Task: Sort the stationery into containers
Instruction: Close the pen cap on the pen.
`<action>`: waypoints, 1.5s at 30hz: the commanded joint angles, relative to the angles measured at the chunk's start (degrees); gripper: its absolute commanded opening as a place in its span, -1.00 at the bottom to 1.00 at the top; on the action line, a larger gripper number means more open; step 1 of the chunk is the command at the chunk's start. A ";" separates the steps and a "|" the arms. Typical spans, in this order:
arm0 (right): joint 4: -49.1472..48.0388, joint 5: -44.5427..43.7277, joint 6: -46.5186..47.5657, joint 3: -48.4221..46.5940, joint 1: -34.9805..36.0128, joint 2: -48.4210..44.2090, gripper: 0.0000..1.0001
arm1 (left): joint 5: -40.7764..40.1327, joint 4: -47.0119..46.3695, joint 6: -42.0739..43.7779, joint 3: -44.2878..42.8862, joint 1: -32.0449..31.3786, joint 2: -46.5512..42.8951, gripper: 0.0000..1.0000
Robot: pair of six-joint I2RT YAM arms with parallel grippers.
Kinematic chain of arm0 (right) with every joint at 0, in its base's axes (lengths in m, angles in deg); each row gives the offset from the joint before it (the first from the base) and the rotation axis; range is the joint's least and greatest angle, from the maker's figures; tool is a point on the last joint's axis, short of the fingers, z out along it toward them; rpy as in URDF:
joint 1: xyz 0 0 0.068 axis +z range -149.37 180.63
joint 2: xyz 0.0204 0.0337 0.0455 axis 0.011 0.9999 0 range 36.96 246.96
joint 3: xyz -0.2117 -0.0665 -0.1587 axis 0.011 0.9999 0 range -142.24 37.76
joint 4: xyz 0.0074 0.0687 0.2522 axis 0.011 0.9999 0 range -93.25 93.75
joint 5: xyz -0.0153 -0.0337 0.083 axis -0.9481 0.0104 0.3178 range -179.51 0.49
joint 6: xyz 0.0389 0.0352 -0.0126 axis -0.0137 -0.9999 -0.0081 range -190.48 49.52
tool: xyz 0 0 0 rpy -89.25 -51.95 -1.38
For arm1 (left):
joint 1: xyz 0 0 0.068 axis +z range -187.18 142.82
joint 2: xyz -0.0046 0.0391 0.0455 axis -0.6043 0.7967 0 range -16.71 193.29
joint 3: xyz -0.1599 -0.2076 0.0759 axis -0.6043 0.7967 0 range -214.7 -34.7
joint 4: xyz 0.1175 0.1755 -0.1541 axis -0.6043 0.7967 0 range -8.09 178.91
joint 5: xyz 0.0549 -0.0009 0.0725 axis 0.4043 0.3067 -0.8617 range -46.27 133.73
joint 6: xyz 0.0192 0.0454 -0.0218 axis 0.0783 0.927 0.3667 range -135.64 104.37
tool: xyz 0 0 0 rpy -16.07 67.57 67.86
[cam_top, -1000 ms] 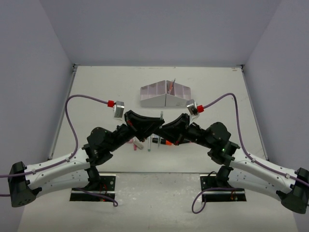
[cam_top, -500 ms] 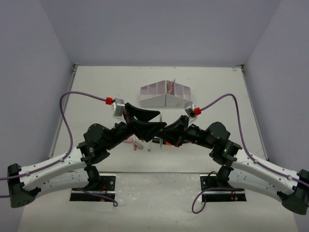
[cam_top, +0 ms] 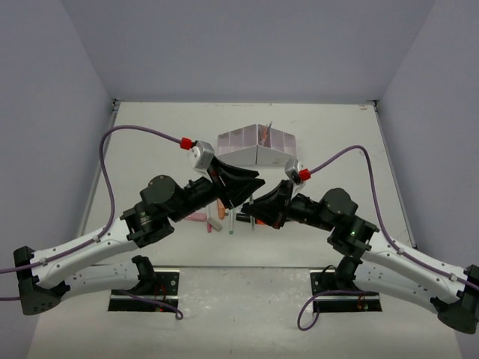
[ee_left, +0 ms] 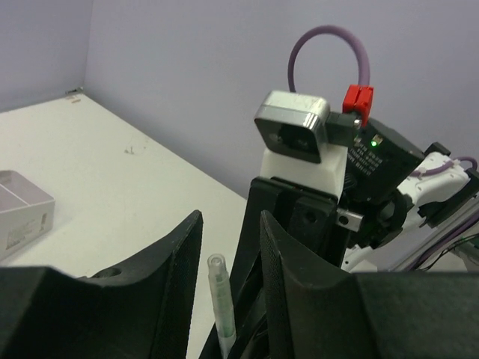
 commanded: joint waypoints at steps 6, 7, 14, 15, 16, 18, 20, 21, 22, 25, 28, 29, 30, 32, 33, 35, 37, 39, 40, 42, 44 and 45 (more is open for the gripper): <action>0.84 -1.01 2.21 -3.51 0.20 -1.93 -1.00 | 2.72 2.83 0.28 -1.70 -0.03 -0.80 -0.67; 0.95 -1.18 2.27 -3.57 0.20 -1.93 -1.00 | 3.18 2.72 0.17 -1.75 -0.09 -0.80 -0.83; 1.36 -3.24 2.40 -4.95 0.24 -2.02 -1.00 | 6.81 2.80 -0.95 -1.71 -0.01 -0.14 -1.00; 1.67 -4.35 2.54 -5.40 0.24 -2.11 -1.00 | 7.86 3.12 -1.31 -1.34 -0.01 0.09 -1.00; 1.84 -4.96 2.62 -5.87 0.28 -2.24 -1.00 | 8.40 3.32 -1.51 -1.06 -0.01 0.25 -1.00; 2.49 -7.45 3.49 -7.42 0.11 -2.33 -1.00 | 9.88 3.37 -2.29 0.20 -0.01 0.60 -1.00; 3.84 -8.57 4.89 -9.45 -0.84 -1.68 -1.00 | 11.28 3.07 -3.52 2.18 -0.01 1.12 -1.00; 4.46 -8.57 5.16 -10.67 -1.37 -1.24 -1.00 | 11.65 3.06 -3.96 2.20 -0.01 1.39 -1.00; 4.64 -8.32 5.42 -11.71 -1.98 -0.72 -1.00 | 11.99 3.06 -4.23 3.29 -0.09 1.65 -1.00; 5.14 -6.95 5.98 -16.78 -4.95 1.42 -1.00 | 14.43 1.28 -6.54 6.33 -0.18 2.09 -1.00; 5.50 -5.12 6.34 -19.55 -7.24 2.56 -1.00 | 16.24 -0.80 -7.93 8.70 -0.37 1.91 -1.00; 5.71 -4.33 6.58 -20.85 -8.25 3.10 -1.00 | 16.89 -1.72 -8.49 9.67 -0.55 1.74 -1.00; 5.78 -4.04 6.65 -21.89 -8.47 3.31 -1.00 | 17.31 -2.07 -8.77 10.36 -0.69 1.67 -1.00; 5.91 -3.50 6.87 -23.29 -9.18 4.31 -1.00 | 18.27 -2.33 -8.98 10.84 -0.77 1.66 -1.00; 5.96 -3.23 6.92 -23.68 -9.45 4.81 -1.00 | 18.66 -2.38 -8.98 10.90 -0.88 1.66 -1.00; 5.88 -2.45 6.72 -24.09 -10.13 5.77 -1.00 | 19.60 -3.06 -8.95 10.94 -1.13 1.85 -1.00; 5.73 -1.74 6.34 -24.20 -10.88 6.68 -1.00 | 20.18 -3.09 -8.84 10.81 -1.47 2.54 -1.00; 5.16 -1.17 5.99 -23.94 -11.46 6.97 -1.00 | 20.41 -3.26 -8.89 11.01 -1.85 3.14 -1.00; 4.72 -0.88 5.87 -23.93 -11.81 7.14 -1.00 | 20.65 -3.53 -8.89 11.07 -2.10 3.83 -1.00; 4.92 -0.34 6.89 -24.33 -12.00 7.79 -1.00 | 18.63 -2.33 -8.21 10.73 -2.29 4.20 -1.00; 5.44 0.87 7.63 -24.52 -12.11 8.66 -1.00 | 16.49 0.18 -7.31 9.41 -2.29 3.86 -1.00; 6.63 3.79 8.25 -24.64 -12.05 9.84 -1.00 | 14.62 3.27 -5.95 7.82 -2.29 3.60 -1.00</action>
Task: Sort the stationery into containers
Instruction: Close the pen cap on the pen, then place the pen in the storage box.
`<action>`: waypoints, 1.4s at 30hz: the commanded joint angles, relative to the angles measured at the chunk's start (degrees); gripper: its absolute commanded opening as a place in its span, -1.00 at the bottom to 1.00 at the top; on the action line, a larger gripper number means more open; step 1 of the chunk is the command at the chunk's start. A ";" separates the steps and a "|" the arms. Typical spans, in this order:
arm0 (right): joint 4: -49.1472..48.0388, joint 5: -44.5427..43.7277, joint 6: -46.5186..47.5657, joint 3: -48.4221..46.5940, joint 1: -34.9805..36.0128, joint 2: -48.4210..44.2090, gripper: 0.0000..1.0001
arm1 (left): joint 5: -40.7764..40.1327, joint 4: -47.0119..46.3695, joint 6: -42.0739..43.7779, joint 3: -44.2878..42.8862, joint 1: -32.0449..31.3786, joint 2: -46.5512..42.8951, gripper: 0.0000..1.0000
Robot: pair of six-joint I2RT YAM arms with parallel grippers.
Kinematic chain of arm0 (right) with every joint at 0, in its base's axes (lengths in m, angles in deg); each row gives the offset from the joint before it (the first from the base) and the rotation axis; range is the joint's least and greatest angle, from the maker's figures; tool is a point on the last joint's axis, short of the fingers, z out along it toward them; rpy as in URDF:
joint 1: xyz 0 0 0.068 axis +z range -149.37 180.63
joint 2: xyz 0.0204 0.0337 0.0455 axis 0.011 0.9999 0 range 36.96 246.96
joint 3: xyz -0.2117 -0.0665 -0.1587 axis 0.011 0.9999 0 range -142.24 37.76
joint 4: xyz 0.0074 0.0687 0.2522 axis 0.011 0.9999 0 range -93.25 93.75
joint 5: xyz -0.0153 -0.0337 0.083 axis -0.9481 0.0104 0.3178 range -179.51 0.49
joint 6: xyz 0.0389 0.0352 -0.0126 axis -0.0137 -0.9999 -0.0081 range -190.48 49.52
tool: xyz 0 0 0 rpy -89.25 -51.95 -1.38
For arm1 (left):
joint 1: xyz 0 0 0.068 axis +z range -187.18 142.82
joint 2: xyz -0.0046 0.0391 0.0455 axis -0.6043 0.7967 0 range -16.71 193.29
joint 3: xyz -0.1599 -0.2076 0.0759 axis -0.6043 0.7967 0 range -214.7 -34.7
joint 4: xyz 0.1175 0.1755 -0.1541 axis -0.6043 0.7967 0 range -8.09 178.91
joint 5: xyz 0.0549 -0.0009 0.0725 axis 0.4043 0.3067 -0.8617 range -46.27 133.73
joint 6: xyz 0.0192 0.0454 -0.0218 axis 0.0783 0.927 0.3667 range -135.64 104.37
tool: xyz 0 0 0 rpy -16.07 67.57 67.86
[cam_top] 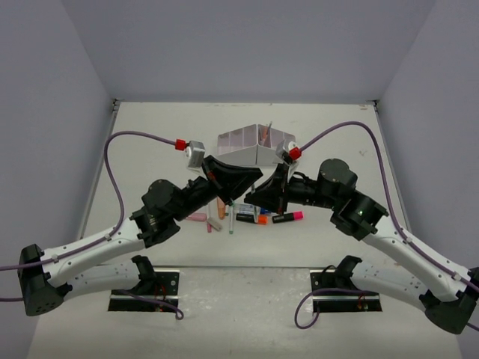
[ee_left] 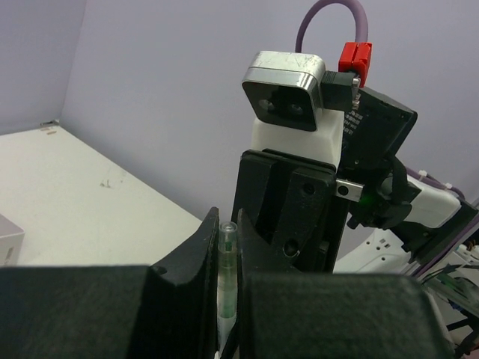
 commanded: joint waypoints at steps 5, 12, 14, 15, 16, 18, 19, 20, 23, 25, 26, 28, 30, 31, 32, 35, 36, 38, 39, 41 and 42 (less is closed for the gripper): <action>-17.60 -3.03 1.23 -0.33 -1.45 5.44 -1.00 | 4.38 28.12 7.80 -11.43 -4.21 2.94 -1.00; -18.77 -6.27 0.91 4.73 -1.51 5.22 -1.00 | -2.71 28.78 8.62 -13.79 -4.21 1.58 -1.00; -18.03 -9.20 1.66 6.18 -1.46 5.33 -1.00 | -9.84 29.09 7.69 -12.78 -4.21 -0.93 -0.49; -17.82 -10.71 1.86 6.61 -1.54 5.71 -1.00 | -12.56 29.09 7.39 -12.29 -4.21 -2.42 -0.01; -18.06 -10.90 1.89 7.15 -1.58 6.36 -1.00 | -13.37 29.41 7.37 -12.27 -4.21 -3.33 0.19; -19.26 -13.02 1.50 8.57 -1.52 8.00 -1.00 | -21.20 31.75 7.05 -12.70 -4.21 -4.73 0.83; -20.10 -14.20 1.43 9.59 -1.57 8.73 -1.00 | -25.64 33.09 6.46 -13.42 -4.21 -5.22 0.95; -20.74 -15.30 1.52 10.17 -1.68 9.55 -1.00 | -29.51 35.02 5.93 -14.05 -4.21 -5.69 1.00; -21.04 -21.54 1.83 10.00 -2.66 11.83 -1.00 | -49.26 43.93 -0.15 -17.11 -4.21 -7.06 1.00; -21.09 -26.19 1.56 9.24 -3.79 13.03 -1.00 | -54.43 49.05 -1.74 -17.86 -4.21 -8.12 1.00; -21.21 -27.20 1.65 8.71 -4.73 13.38 -1.00 | -56.42 50.55 -1.96 -17.94 -4.21 -8.40 1.00; -21.39 -31.00 2.63 7.31 -6.36 14.12 -1.00 | -57.65 54.75 -1.67 -17.78 -4.17 -8.28 1.00; -21.39 -34.15 4.07 5.32 -9.15 15.88 -1.00 | -56.76 58.20 -1.78 -17.22 -4.18 -7.52 1.00; -21.39 -34.97 4.67 4.03 -10.73 17.03 -1.00 | -55.93 59.35 -1.97 -16.67 -4.21 -7.39 1.00; -21.39 -35.71 5.00 2.29 -11.97 18.13 -1.00 | -55.19 60.46 -2.34 -15.89 -4.21 -7.62 1.00; -21.75 -37.11 6.29 -1.77 -16.05 22.90 -1.00 | -52.94 61.22 -4.22 -11.10 -4.14 -9.64 1.00; -22.30 -37.47 6.74 -3.74 -17.26 24.37 -1.00 | -52.13 61.12 -4.52 -9.53 -4.19 -11.21 1.00; -23.88 -37.55 7.49 -7.39 -18.44 27.99 -0.97 | -49.80 61.34 -4.53 -6.63 -4.21 -13.25 1.00; -24.44 -37.68 8.45 -8.77 -19.07 29.51 -0.96 | -48.95 61.79 -4.37 -5.66 -4.21 -13.62 1.00; -25.24 -38.80 9.53 -12.43 -19.65 34.30 -0.97 | -47.75 63.62 -4.42 -5.16 -4.21 -14.77 1.00; -25.89 -39.08 9.96 -13.65 -19.93 35.86 -0.97 | -47.78 63.75 -4.69 -5.04 -4.21 -14.91 1.00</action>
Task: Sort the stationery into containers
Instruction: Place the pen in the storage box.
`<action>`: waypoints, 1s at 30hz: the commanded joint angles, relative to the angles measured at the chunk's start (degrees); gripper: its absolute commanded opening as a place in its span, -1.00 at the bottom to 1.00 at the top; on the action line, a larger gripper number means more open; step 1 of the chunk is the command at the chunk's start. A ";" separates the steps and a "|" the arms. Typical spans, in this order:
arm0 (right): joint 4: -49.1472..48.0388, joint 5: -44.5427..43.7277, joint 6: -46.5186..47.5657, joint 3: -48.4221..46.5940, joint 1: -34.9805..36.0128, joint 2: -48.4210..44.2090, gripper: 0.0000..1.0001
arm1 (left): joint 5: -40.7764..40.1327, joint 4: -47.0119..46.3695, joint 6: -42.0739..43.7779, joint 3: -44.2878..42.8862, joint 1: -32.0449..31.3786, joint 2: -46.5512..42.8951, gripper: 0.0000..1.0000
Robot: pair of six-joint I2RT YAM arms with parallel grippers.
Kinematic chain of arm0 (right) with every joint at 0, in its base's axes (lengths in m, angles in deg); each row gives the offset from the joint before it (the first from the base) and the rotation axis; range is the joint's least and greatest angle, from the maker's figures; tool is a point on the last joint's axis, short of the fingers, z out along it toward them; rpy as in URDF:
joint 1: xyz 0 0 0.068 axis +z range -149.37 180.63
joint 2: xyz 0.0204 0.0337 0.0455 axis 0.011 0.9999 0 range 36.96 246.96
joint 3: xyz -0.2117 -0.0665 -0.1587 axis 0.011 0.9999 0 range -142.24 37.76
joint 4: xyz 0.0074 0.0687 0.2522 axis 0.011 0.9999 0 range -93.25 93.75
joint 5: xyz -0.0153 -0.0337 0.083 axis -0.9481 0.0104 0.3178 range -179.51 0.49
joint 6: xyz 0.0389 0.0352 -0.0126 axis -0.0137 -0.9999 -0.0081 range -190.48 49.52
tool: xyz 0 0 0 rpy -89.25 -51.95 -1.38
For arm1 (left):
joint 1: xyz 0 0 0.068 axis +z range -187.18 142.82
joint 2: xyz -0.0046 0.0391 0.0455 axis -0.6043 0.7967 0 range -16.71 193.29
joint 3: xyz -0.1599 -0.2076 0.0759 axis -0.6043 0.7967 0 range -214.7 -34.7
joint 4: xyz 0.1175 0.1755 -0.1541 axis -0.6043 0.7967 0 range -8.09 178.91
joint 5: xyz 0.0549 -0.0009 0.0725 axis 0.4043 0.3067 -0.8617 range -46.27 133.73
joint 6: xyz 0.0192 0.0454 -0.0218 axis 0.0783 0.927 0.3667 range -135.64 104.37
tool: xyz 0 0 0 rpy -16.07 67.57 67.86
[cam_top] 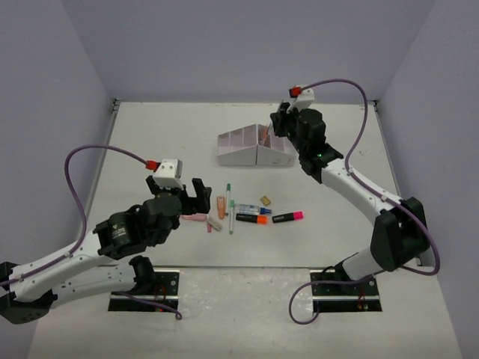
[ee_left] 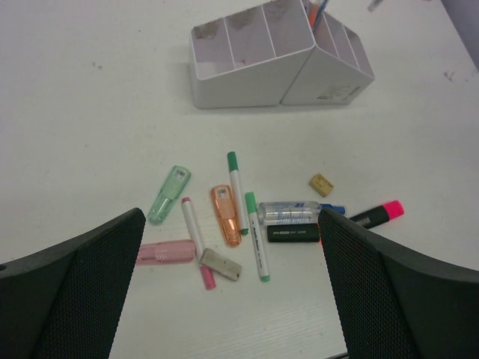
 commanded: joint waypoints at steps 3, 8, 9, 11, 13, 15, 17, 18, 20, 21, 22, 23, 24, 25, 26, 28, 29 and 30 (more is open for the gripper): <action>-6.60 -2.21 4.14 -9.55 -1.49 10.50 -0.97 | 0.56 3.78 -2.00 1.53 -0.06 -5.79 1.00; -7.08 -2.00 2.68 -10.10 -1.36 14.78 -0.88 | 1.08 2.99 -0.98 2.08 -0.06 -9.97 1.00; -7.81 -2.13 2.30 -9.19 -1.32 15.01 -0.87 | 1.15 3.12 -0.95 1.99 -0.06 -10.30 1.00; -9.45 -2.16 1.79 -7.73 -1.32 15.24 -0.76 | 1.61 4.01 -1.10 1.45 -0.06 -10.49 1.00; -9.71 -1.68 1.77 -6.94 -1.25 16.40 -0.70 | 2.30 5.23 -1.19 0.46 -0.06 -10.19 1.00; -10.10 -1.09 1.71 -6.41 -1.20 17.23 -0.63 | 2.31 6.22 -1.18 -0.17 -0.06 -10.02 1.00; -10.61 -0.80 1.84 -5.98 -0.99 17.67 -0.50 | 1.74 6.83 -0.97 -0.48 -0.06 -10.10 1.00; -10.65 -0.84 1.86 -5.90 -0.97 17.84 -0.37 | 1.70 7.08 -0.95 -0.49 -0.06 -10.11 1.00; -11.06 -0.84 2.39 -5.24 -0.33 17.37 0.00 | 1.45 7.98 -1.02 -0.97 -0.06 -10.18 1.00; -11.17 -0.90 2.70 -4.96 -0.04 16.81 0.16 | 1.38 8.60 -1.09 -1.07 -0.06 -10.25 1.00; -11.08 -0.93 2.87 -4.88 0.18 16.37 0.27 | 1.21 9.07 -1.17 -1.25 -0.06 -10.33 1.00; -10.54 -0.93 2.96 -5.01 0.26 16.02 0.31 | 0.95 9.42 -1.25 -1.41 -0.06 -10.37 1.00; -9.93 -0.95 3.06 -5.26 0.26 15.43 0.31 | 0.54 9.92 -1.35 -1.46 -0.06 -10.46 1.00; -9.55 -1.01 3.16 -5.58 0.26 14.64 0.31 | 0.01 10.56 -1.46 -1.46 -0.06 -10.62 1.00; -8.82 -1.08 3.24 -5.69 0.26 13.92 0.31 | -0.40 10.98 -1.75 -1.66 -0.06 -10.64 1.00; -7.37 -1.66 2.86 -5.52 0.40 11.17 0.31 | -0.95 12.55 -2.28 -2.07 -0.06 -10.53 1.00; -6.51 -1.98 2.42 -5.26 0.53 9.21 0.31 | -1.42 13.29 -2.66 -2.43 -0.06 -10.37 1.00; -5.49 -2.16 1.62 -4.73 0.75 7.44 0.31 | -1.86 14.79 -2.92 -2.78 -0.06 -9.70 1.00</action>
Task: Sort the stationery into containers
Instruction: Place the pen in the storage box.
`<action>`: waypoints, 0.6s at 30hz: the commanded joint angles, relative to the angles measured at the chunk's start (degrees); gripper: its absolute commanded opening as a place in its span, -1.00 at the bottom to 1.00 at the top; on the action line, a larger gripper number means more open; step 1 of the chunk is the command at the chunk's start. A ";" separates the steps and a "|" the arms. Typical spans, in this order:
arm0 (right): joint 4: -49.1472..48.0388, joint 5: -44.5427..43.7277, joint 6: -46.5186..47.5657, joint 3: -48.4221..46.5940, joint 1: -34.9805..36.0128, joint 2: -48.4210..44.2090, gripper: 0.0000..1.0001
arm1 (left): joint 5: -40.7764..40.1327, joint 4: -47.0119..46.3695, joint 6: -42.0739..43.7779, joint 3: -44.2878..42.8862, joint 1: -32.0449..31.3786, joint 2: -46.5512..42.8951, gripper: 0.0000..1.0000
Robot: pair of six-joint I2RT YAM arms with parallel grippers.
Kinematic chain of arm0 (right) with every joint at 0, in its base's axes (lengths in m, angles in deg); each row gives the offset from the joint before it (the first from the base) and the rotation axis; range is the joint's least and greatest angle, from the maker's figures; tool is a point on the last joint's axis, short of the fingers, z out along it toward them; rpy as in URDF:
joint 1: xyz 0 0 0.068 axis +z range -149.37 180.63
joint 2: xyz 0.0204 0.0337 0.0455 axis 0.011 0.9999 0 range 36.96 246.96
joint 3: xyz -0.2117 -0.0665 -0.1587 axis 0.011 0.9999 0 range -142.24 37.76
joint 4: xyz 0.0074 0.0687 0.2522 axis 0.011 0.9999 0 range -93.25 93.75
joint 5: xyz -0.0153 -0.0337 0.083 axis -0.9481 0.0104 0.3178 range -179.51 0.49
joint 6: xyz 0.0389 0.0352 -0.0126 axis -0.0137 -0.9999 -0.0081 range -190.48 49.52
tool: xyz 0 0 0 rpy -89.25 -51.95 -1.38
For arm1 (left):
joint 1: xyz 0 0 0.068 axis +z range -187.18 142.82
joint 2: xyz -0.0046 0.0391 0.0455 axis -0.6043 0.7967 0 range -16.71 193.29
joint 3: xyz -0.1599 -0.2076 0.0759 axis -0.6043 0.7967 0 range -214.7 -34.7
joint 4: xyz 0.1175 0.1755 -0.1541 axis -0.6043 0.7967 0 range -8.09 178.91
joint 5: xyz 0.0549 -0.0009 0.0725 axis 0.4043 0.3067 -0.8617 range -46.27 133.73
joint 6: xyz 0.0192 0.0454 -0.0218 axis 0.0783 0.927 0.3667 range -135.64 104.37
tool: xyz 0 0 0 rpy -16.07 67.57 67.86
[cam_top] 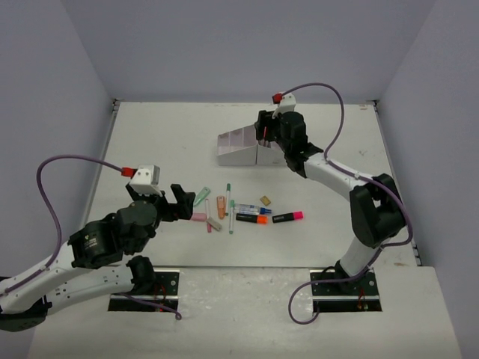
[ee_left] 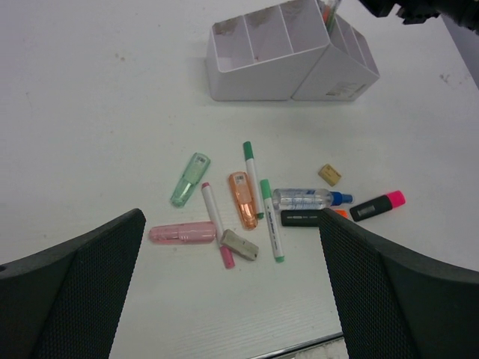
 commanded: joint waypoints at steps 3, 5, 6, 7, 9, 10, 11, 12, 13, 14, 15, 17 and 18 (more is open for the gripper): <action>10.91 1.79 -3.35 0.79 0.90 -15.61 0.31 | -5.95 9.57 -4.41 -5.40 -0.05 3.84 1.00; 18.21 6.74 -4.56 1.74 1.60 -19.36 0.30 | -8.37 12.87 -7.08 -6.09 -0.05 6.26 1.00; 20.75 8.59 -4.53 2.80 1.97 -21.93 0.28 | -10.58 13.48 -7.99 -5.80 -0.05 6.77 1.00; 23.04 8.88 -4.40 4.22 2.89 -23.82 0.26 | -11.76 13.53 -8.50 -5.38 -0.02 7.36 1.00; 26.14 8.49 -4.22 6.38 5.11 -26.05 0.24 | -12.77 13.36 -9.14 -4.69 0.04 8.59 1.00; 27.37 6.84 -3.88 7.55 7.08 -26.84 0.25 | -13.12 13.56 -9.37 -4.60 0.13 9.55 1.00; 29.54 3.83 -3.48 9.16 9.05 -27.78 0.25 | -13.61 13.85 -9.62 -4.56 0.52 10.98 1.00; 31.45 1.61 -3.47 9.98 10.36 -28.13 0.24 | -13.83 13.90 -9.71 -4.60 1.11 12.25 1.00; 33.17 0.90 -3.57 10.57 12.00 -28.25 0.23 | -13.69 13.77 -9.53 -4.68 2.02 13.14 1.00; 34.64 1.04 -3.35 11.31 13.77 -28.44 0.22 | -13.42 13.74 -9.27 -4.76 3.04 13.95 1.00; 35.38 1.80 -2.70 11.92 15.01 -28.88 0.22 | -13.19 13.71 -9.25 -4.82 3.61 15.06 1.00; 37.19 3.45 -1.31 13.34 17.41 -30.07 0.23 | -12.50 13.20 -9.13 -4.76 4.28 17.94 1.00; 38.13 3.90 -1.32 13.72 17.84 -30.28 0.24 | -12.21 13.06 -9.22 -4.73 4.34 18.49 1.00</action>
